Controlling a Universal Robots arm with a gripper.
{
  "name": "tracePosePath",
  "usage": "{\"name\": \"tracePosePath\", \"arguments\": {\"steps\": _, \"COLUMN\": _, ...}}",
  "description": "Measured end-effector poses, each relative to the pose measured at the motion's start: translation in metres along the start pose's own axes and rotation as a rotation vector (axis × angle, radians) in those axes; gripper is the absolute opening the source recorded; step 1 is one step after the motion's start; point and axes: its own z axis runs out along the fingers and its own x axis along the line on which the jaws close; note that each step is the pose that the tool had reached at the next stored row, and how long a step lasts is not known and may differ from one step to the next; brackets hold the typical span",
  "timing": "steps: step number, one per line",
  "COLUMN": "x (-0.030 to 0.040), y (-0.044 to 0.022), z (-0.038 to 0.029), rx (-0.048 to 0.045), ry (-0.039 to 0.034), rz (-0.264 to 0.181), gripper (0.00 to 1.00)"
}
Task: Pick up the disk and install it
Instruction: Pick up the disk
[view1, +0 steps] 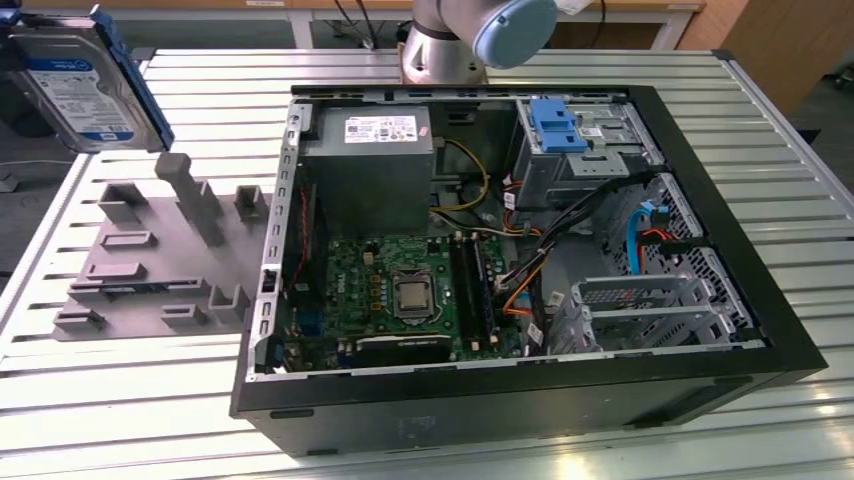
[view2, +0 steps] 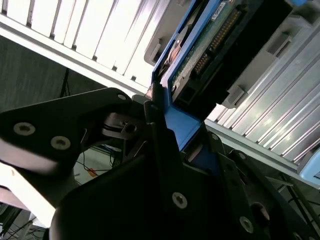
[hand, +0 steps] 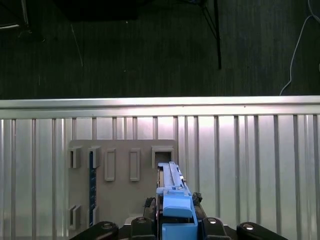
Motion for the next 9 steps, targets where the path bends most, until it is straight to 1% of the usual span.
{"name": "tracePosePath", "arguments": {"steps": 9, "x": -0.0002, "y": 0.0, "z": -0.0012, "rx": 0.0, "ry": 0.0002, "rz": 0.0, "gripper": 0.36}}
